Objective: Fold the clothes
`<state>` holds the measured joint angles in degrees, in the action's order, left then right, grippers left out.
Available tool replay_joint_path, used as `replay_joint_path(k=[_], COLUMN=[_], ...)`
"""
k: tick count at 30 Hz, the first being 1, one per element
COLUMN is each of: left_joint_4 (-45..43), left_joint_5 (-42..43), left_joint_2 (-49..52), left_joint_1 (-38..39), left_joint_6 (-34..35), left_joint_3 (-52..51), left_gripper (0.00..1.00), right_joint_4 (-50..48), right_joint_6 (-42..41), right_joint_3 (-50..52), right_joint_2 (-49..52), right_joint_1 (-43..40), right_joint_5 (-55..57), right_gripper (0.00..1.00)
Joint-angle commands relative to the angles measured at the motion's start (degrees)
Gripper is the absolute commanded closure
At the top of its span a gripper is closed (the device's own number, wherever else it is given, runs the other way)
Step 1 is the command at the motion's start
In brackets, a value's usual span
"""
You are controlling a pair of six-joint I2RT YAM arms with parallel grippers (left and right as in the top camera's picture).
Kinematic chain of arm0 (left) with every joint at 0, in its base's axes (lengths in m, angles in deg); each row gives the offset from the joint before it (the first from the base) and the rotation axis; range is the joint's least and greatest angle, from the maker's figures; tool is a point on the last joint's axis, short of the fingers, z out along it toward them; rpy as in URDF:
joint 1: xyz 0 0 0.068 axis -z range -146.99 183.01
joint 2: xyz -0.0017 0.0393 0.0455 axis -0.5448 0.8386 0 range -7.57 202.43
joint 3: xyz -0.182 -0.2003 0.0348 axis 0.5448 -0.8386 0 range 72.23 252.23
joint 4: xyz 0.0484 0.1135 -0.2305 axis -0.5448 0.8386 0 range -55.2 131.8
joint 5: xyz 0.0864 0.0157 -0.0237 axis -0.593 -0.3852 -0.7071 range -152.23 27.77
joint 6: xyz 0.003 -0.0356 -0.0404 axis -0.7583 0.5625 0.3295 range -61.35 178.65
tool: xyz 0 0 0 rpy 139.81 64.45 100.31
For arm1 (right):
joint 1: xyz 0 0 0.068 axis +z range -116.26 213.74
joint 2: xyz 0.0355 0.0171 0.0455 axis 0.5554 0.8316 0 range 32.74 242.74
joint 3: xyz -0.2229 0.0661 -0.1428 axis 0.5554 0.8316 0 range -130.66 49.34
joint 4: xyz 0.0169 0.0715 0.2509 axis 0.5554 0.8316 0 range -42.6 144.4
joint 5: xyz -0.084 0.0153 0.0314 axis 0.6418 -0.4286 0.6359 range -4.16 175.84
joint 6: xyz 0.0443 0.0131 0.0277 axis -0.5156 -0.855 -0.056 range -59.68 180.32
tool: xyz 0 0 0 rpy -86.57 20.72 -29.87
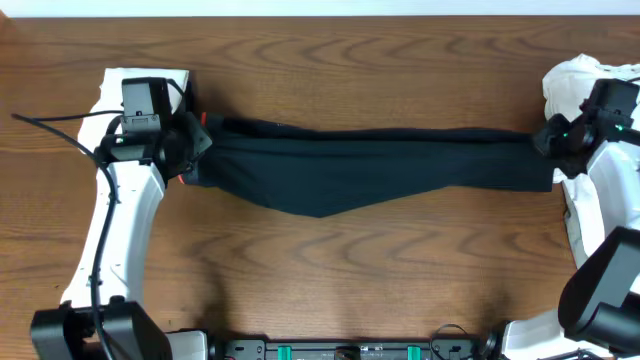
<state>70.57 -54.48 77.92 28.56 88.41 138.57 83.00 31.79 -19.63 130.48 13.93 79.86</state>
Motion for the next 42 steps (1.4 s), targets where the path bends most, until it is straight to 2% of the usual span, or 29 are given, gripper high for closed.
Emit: replay_joint_path(k=[1,14,20,22,25,27,29,31,33,37,42], left_joint_4=[-1.68,-7.43,-10.36,-11.1,-12.04,-13.33,-15.08,-16.83,-17.09,-15.43,-10.08], left_joint_5=[-0.96,-4.37,-4.39,-4.39,-4.35,-4.35,-4.24,-3.28,-2.8,-2.84,-2.84], left_joint_2=[1.92,9.77,12.35,13.53,15.23,16.04,16.09,15.47,14.45,11.02,6.01], left_joint_1=[-0.24,-0.24,-0.24,-0.24,-0.22,-0.13,-0.02,0.28,0.81,2.4,3.19], left_joint_6=[-0.59,-0.57,-0.81,-1.05,-1.05,-1.09,-1.86,-4.02,-5.75,-8.59,-9.11], left_joint_3=[1.14,1.11,1.11,1.11,1.11,1.11,1.14,1.25,2.16,4.33,4.46], left_gripper=[0.94,0.94,0.93,0.93,0.91,0.83,0.68,0.44,0.35,0.24,0.24], right_joint_4=[-1.77,-11.91,-15.15,-15.98,-17.0,-18.16,-20.06,-22.23,-22.36,-18.29,-11.52], right_joint_6=[-1.25,-0.98,-1.01,-1.01,-0.98,0.22,3.06,7.02,10.84,15.56,17.51], right_joint_3=[-1.2,-1.2,-1.2,-1.2,-1.2,-1.2,-1.2,-1.38,-2.64,-6.21,-7.98], right_joint_2=[2.01,7.52,10.49,11.19,12.11,12.57,12.66,12.46,12.09,10.29,7.3], right_joint_1=[0.81,2.99,3.45,3.5,3.52,3.5,3.52,3.5,3.5,3.52,4.0], right_joint_5=[1.9,2.14,2.16,2.34,2.34,2.27,1.33,-1.57,-5.16,-11.96,-17.7], right_gripper=[0.99,0.98,0.94,0.89,0.75,0.62,0.53,0.46,0.41,0.37,0.41])
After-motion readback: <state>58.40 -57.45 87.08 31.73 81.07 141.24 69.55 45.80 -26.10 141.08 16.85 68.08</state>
